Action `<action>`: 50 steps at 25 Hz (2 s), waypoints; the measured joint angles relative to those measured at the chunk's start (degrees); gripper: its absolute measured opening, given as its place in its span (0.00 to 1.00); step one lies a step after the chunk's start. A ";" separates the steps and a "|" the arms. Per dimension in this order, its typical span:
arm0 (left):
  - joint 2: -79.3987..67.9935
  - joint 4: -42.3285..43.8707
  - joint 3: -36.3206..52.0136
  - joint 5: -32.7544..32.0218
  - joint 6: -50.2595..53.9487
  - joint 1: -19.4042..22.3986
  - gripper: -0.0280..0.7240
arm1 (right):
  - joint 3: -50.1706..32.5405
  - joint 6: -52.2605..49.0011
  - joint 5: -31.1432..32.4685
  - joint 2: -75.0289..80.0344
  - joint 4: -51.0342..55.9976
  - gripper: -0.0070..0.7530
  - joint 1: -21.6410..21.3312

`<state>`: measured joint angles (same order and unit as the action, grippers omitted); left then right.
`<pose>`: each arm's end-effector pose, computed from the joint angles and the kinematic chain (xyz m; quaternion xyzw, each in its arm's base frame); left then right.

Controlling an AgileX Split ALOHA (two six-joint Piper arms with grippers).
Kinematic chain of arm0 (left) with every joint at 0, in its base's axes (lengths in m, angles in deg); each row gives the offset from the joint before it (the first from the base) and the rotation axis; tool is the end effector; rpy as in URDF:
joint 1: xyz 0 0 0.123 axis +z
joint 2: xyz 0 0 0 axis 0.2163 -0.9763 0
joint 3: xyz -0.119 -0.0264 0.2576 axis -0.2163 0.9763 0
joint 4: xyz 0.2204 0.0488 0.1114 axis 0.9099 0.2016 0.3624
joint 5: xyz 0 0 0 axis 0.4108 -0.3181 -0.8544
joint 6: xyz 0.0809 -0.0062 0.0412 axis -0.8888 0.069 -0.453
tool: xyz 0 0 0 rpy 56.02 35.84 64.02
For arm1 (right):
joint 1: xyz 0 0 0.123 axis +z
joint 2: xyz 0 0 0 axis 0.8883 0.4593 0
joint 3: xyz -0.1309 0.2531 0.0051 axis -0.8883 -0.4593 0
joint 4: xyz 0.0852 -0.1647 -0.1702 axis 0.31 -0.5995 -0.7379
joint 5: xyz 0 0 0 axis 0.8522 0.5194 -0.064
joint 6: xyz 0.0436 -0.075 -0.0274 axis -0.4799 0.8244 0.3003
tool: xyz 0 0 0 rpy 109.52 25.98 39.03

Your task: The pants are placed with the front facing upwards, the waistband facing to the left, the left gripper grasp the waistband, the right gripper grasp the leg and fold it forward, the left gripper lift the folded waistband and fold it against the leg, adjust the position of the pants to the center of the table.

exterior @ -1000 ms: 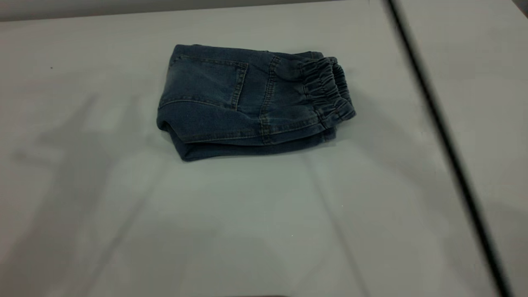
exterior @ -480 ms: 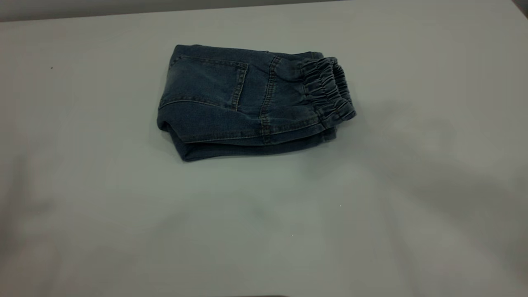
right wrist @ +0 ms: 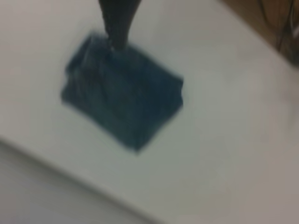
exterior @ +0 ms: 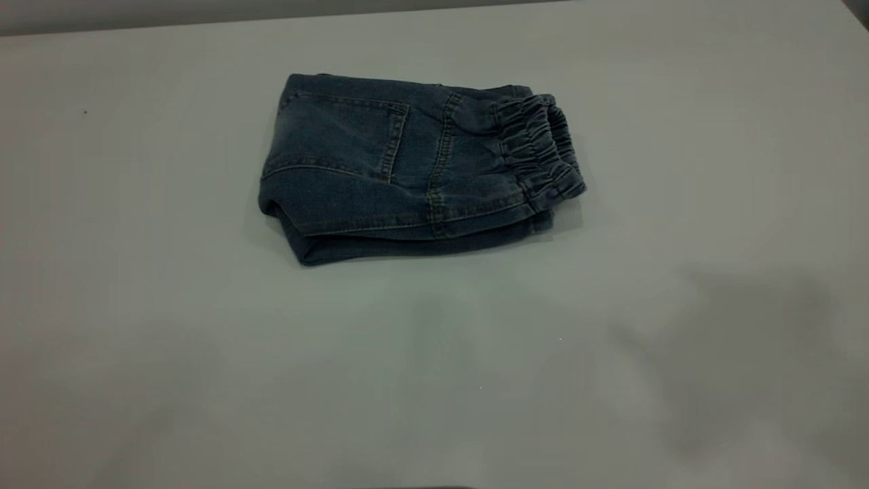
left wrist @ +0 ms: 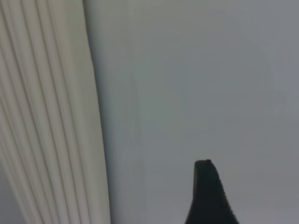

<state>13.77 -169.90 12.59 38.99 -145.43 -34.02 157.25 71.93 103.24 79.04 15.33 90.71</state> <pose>0.1180 0.0317 0.4638 -0.1599 0.6743 0.2278 0.6840 0.1887 0.1175 0.4901 -0.2724 0.8700 0.1627 0.3773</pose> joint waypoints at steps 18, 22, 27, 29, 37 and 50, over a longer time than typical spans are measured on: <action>-0.31 0.00 15.61 -10.40 1.70 0.00 0.58 | -58.16 1.65 -1.28 -39.94 -0.85 0.67 0.00; -0.33 0.00 21.56 -19.16 6.80 0.00 0.57 | -64.11 1.65 -4.58 -46.70 -1.15 0.67 0.00; -0.33 0.00 28.52 -34.80 19.54 0.00 0.56 | -69.04 1.65 -5.76 -51.75 -1.31 0.67 0.00; -0.33 0.00 31.05 -41.51 23.96 0.00 0.56 | -69.65 1.65 -6.16 -53.07 -1.38 0.67 0.00; -0.38 1.48 38.15 -61.34 35.92 0.00 0.56 | -70.74 2.50 -8.59 -54.02 -2.77 0.67 0.00; -0.38 41.08 39.10 -90.11 76.55 0.00 0.56 | -70.74 2.72 -8.59 -54.07 -2.80 0.67 0.00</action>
<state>13.39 -128.82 51.68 -51.12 -68.88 -34.02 86.51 74.65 94.65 24.97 12.53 90.71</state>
